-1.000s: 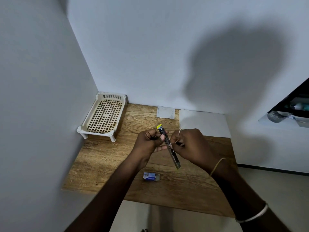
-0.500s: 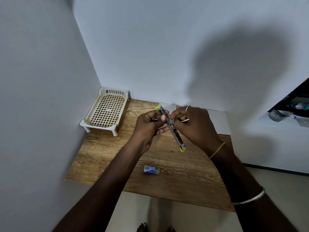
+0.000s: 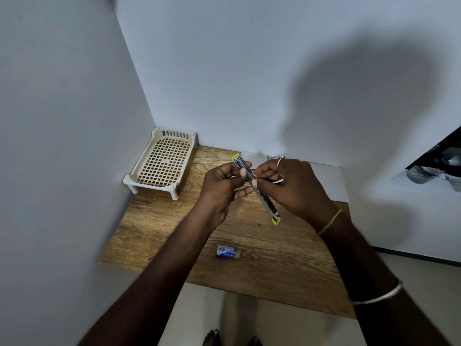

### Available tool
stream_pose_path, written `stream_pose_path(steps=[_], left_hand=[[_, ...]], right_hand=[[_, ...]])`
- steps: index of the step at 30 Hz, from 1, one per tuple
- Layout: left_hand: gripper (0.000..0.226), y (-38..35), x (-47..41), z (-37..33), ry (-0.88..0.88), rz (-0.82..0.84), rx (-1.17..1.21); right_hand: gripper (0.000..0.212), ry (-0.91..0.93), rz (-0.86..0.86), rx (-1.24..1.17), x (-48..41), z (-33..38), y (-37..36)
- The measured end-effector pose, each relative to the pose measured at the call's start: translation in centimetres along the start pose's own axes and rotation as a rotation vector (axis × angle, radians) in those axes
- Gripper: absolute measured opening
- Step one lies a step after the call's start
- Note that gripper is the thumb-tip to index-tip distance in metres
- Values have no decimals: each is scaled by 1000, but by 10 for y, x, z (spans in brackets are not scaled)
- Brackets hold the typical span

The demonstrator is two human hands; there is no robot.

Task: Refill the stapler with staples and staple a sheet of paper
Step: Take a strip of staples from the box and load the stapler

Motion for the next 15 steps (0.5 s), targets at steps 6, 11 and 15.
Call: stream_pose_path(steps=[6,11,15], left_hand=[[14,0,1,0,-20,2,-25],[13,2,1,-1,-33,1,-55],[16,5,3,2,-20,-10,-56]], right_hand=[[7,26,-56,82,2,3,-5],[5,-72,-43,0,1,-9,-3],[8,-127,-80,-218,-1,-17,4]])
Point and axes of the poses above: each hand's wrist, its own x-axis away from the middle knuckle, its own y-axis out of the back of the hand, z = x × y, the point moved 10 cm from there along -x, towards the middle knuckle, and after that the axes turned 10 degrees about -x, right-handed, at the moved point
